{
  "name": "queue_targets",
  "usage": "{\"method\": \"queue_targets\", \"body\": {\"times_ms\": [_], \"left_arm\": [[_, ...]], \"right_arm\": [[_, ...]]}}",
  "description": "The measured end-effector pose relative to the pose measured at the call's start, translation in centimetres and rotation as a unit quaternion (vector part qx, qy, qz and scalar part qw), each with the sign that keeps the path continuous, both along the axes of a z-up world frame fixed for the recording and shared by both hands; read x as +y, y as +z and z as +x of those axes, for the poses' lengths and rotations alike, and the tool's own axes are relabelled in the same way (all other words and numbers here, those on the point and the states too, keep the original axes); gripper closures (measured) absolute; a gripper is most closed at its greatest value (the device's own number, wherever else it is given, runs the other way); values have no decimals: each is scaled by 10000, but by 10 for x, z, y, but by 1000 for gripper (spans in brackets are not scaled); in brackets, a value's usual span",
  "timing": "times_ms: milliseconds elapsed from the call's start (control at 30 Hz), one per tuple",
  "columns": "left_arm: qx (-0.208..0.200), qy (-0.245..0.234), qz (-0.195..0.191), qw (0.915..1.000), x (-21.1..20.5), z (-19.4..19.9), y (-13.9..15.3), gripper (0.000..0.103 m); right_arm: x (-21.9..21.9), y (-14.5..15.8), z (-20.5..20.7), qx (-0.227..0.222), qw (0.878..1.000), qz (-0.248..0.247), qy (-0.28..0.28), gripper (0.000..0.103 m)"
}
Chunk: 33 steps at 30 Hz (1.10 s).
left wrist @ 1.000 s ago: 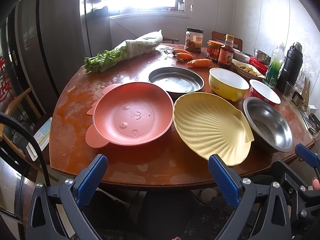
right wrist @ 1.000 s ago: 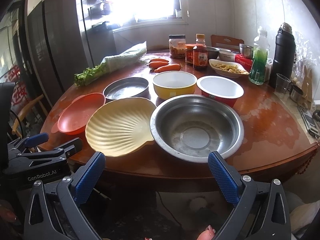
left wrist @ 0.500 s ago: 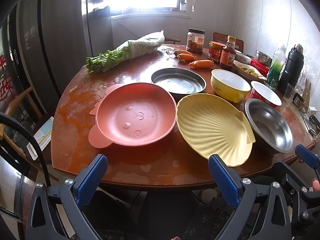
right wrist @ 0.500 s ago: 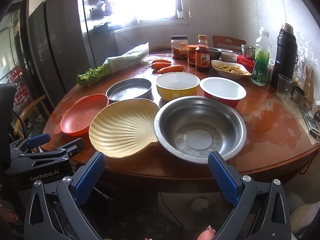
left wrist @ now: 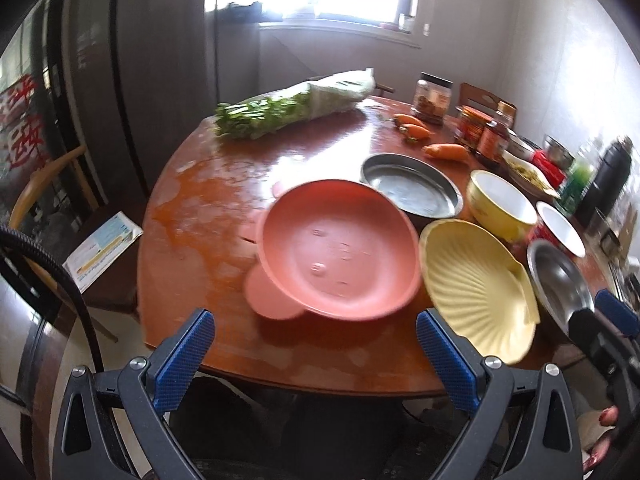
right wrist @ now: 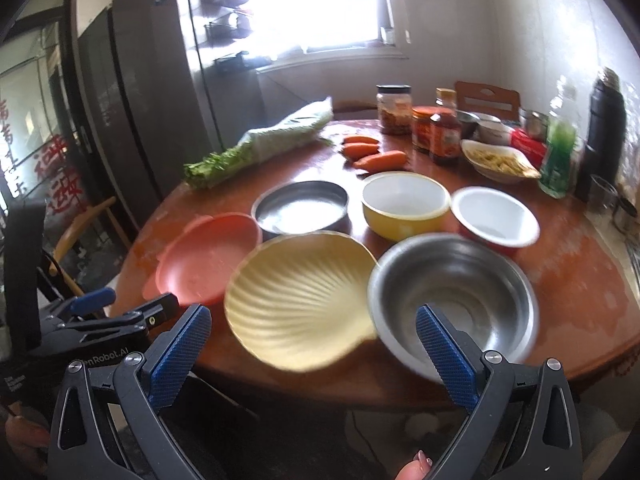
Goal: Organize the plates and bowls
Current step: 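Grasp the rim of the salmon-pink pig-shaped plate with the left tool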
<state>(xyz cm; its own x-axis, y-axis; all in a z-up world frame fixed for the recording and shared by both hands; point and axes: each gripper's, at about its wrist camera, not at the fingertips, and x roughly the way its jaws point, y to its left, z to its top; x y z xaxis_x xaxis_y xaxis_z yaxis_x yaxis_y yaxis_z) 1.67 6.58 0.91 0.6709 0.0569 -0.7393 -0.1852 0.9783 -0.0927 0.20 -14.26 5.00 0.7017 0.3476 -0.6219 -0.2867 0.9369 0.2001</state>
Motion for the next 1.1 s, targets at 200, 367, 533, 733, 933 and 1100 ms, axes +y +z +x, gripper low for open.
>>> {"method": "queue_targets", "body": {"times_ms": [200,367,533,733,933,1100], "left_arm": [[177,170,-109,9996,26,7,-4,1],[336,176,-282,9989,41,14,-11,1],[446,147,-376,9982,49,22,-17,1],[588,90,-503,9970,55,33,-26,1],[712,13,-591,9957,56,43,-34,4],[795,-25,-664,9946,57,49,-39,8]], "right_arm": [[32,11,32,40,9993,-89,360,1],[59,12,59,132,9974,-289,647,1],[82,5,82,280,9953,-418,831,6],[108,-17,113,644,9880,-800,1150,41],[116,-37,132,888,9832,-1076,1175,58],[118,-43,142,1023,9803,-1156,1231,71]]}}
